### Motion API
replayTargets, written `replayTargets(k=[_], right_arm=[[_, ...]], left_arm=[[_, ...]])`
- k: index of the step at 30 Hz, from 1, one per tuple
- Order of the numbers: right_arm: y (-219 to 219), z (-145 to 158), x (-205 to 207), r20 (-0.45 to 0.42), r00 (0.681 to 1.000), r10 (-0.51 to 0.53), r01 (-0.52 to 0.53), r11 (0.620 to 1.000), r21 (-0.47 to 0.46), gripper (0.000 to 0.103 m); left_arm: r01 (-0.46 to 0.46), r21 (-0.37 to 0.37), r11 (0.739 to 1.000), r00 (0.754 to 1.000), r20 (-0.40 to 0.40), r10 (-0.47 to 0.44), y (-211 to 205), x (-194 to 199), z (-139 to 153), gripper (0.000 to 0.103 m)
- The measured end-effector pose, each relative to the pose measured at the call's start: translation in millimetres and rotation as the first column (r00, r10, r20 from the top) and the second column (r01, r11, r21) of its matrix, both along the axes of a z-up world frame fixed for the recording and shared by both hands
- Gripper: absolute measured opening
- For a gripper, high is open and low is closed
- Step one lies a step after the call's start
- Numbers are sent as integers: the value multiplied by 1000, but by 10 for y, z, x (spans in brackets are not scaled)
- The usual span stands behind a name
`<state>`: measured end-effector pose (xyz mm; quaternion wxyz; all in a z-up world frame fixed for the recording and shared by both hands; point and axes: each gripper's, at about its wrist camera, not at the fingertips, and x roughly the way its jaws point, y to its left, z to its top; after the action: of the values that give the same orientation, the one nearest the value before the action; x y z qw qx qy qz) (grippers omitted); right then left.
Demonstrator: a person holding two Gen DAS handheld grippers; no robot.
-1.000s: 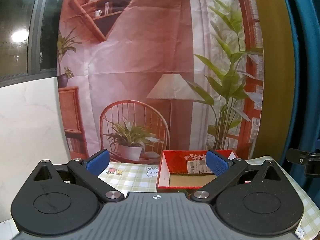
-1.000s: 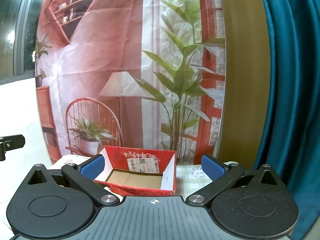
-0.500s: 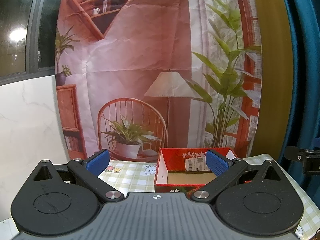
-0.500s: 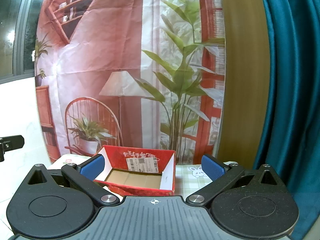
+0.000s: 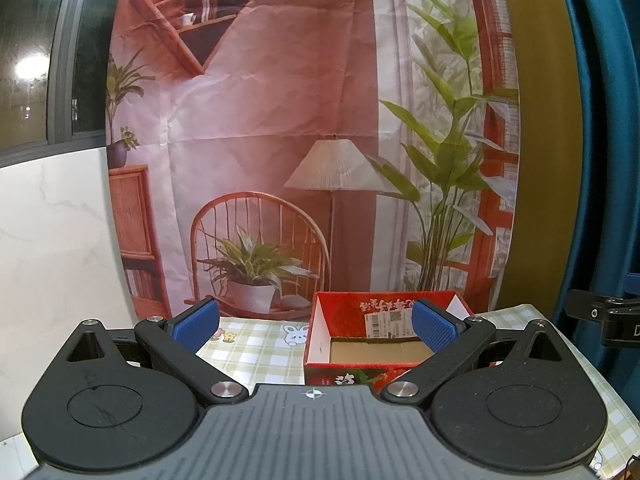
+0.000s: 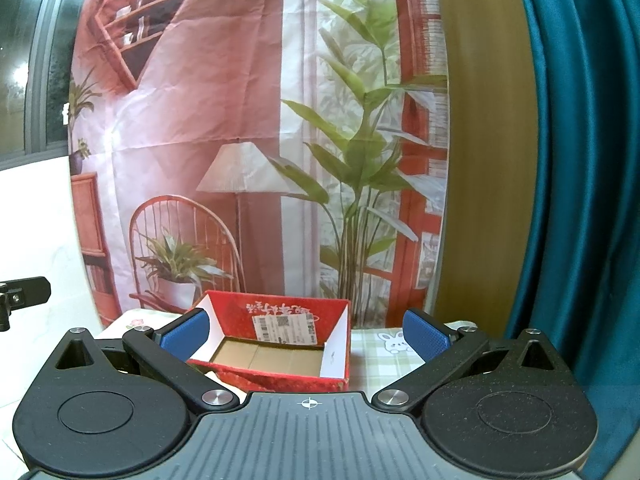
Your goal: Organize soft objects
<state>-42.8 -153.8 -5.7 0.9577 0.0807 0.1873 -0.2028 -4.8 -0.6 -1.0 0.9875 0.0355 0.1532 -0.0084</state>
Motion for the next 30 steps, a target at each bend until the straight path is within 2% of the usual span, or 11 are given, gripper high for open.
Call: replayTargets(k=[30], right_arm=[[-41,-40,1,-1,1000,-2,2,1000,9,103]], left_arm=[[16,-2,1000,1000,-14,-16,-14,0,-21,103]])
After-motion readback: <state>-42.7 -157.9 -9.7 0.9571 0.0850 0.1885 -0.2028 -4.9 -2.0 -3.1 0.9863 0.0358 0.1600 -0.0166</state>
